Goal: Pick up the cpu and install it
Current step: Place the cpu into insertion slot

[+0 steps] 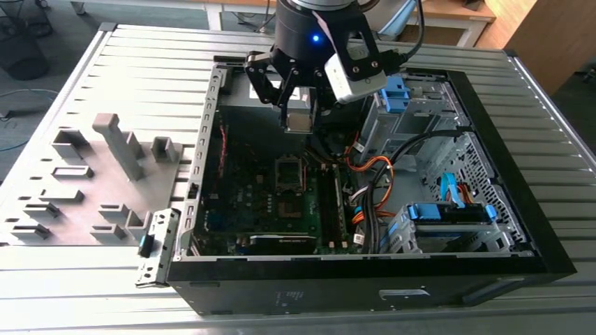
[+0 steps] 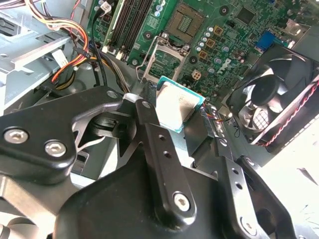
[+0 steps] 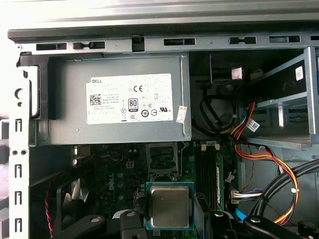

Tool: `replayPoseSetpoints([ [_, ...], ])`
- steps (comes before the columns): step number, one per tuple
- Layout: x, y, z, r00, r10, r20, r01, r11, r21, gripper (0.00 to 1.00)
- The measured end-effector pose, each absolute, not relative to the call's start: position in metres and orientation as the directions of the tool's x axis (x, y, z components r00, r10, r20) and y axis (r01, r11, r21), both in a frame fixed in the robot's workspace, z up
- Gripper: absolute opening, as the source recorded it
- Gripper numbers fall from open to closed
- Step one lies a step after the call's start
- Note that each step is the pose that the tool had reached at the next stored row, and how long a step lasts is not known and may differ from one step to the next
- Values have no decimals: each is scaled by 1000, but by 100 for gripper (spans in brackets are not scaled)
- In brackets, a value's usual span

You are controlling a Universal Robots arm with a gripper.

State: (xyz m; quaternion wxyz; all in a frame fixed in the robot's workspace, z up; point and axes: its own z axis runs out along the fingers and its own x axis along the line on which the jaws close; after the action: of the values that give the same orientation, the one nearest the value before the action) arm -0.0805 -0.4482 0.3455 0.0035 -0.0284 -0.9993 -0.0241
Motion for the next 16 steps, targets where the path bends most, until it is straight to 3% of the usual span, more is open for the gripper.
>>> replayPoseSetpoints([
  [16,-81,-448,333,-998,57,8,57,997,46,47],
])
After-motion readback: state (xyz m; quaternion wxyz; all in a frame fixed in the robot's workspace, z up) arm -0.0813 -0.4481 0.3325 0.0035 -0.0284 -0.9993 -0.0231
